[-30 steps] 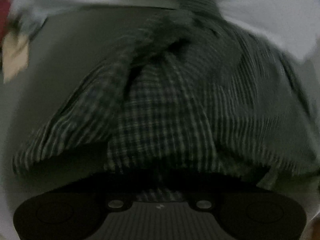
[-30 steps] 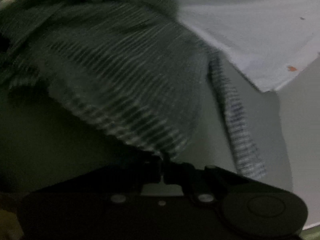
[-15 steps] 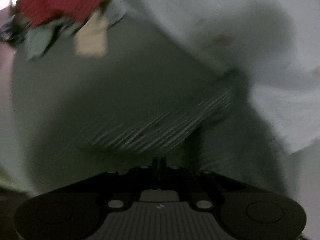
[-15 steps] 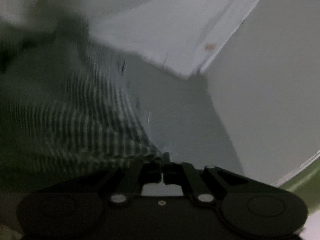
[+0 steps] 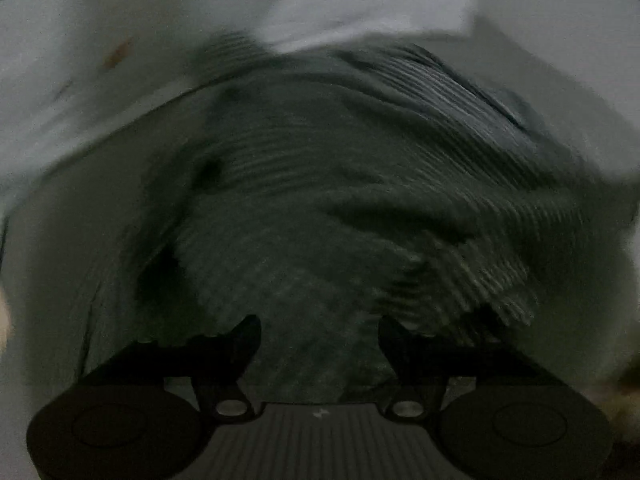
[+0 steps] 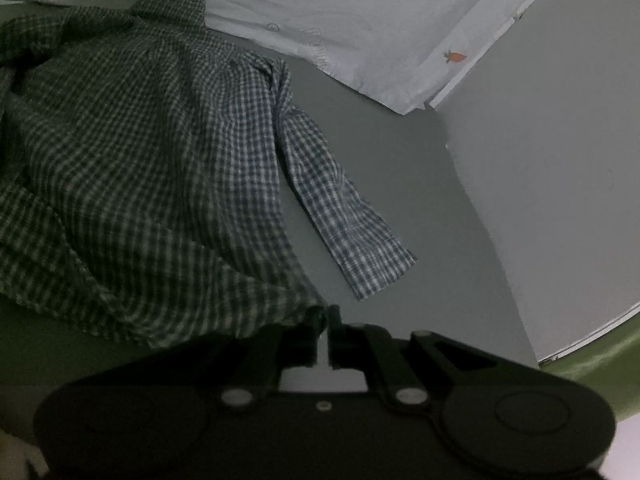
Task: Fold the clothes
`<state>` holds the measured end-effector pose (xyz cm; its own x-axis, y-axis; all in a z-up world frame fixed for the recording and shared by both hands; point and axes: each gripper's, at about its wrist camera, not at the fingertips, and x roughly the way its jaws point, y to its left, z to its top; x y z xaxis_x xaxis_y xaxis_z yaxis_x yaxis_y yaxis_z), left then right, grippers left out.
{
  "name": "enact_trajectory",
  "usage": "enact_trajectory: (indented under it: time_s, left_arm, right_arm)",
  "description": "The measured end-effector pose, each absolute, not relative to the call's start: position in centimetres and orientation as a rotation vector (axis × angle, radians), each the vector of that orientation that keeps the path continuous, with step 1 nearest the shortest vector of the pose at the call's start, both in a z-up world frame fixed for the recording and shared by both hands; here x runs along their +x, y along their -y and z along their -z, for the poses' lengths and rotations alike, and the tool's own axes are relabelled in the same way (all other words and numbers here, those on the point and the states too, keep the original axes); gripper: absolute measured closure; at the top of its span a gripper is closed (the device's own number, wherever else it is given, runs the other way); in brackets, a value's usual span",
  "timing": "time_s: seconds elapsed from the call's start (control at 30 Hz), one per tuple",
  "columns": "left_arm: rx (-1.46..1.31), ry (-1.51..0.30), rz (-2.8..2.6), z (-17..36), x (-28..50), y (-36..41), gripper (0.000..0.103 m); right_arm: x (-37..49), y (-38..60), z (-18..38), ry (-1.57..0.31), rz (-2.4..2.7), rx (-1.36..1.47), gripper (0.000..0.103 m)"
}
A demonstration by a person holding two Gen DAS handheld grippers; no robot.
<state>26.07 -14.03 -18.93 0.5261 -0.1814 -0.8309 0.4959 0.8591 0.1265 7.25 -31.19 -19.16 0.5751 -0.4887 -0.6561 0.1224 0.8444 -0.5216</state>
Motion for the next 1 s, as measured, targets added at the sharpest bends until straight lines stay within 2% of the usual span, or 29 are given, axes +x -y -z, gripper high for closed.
enact_trajectory:
  time_s: [0.1, 0.2, 0.27, 0.3, 0.37, 0.43, 0.57, 0.7, 0.8, 0.87, 0.9, 0.93, 0.97, 1.0]
  left_arm:
    - [0.504, -0.897, 0.48, 21.0, 26.2, 17.0, 0.029]
    - [0.622, -0.851, 0.42, 22.9, 26.4, 19.4, 0.028]
    - [0.664, -0.795, 0.343, 22.9, 26.4, 19.0, 0.039]
    - [0.644, -0.788, 0.314, 22.3, 26.2, 18.2, 0.05]
    - [0.585, -0.778, 0.242, 21.0, 26.0, 16.0, 0.063]
    - [0.532, -0.779, 0.146, 20.2, 25.7, 13.4, 0.092]
    - [0.394, -0.823, -0.04, 19.7, 26.0, 8.0, 0.094]
    - [0.207, -0.885, -0.183, 19.8, 26.2, 3.4, 0.102]
    - [0.113, -0.905, -0.225, 19.6, 26.0, 1.5, 0.102]
    - [0.065, -0.909, -0.177, 19.5, 26.0, 1.4, 0.1]
    - [0.025, -0.908, -0.132, 19.1, 25.9, 1.4, 0.096]
    - [-0.017, -0.906, -0.087, 18.8, 25.8, 1.5, 0.083]
    - [-0.067, -0.898, -0.041, 18.6, 25.7, 1.7, 0.075]
    - [-0.11, -0.891, 0.004, 18.3, 25.6, 2.0, 0.061]
  right_arm:
    - [8.1, 31.4, 19.7, -0.893, 0.378, -0.449, 0.098]
    - [7.9, 31.6, 19.9, -0.898, 0.393, -0.437, 0.097]
    - [7.7, 31.7, 19.9, -0.898, 0.404, -0.439, 0.097]
    - [7.6, 31.8, 19.9, -0.898, 0.409, -0.44, 0.097]
    - [7.5, 32.0, 19.9, -0.904, 0.417, -0.435, 0.096]
    - [7.6, 32.3, 20.0, -0.913, 0.418, -0.43, 0.096]
    - [8.0, 32.5, 20.5, -0.933, 0.407, -0.418, 0.096]
    - [8.6, 32.4, 21.0, -0.929, 0.374, -0.433, 0.098]
    - [8.9, 32.3, 20.6, -0.901, 0.381, -0.45, 0.099]
    - [9.2, 32.6, 20.3, -0.896, 0.373, -0.45, 0.099]
    - [9.3, 32.6, 20.3, -0.895, 0.372, -0.454, 0.099]
    - [9.4, 32.6, 20.4, -0.895, 0.371, -0.459, 0.099]
    - [9.4, 32.6, 20.4, -0.897, 0.371, -0.459, 0.099]
    - [9.4, 32.6, 20.5, -0.898, 0.371, -0.459, 0.099]
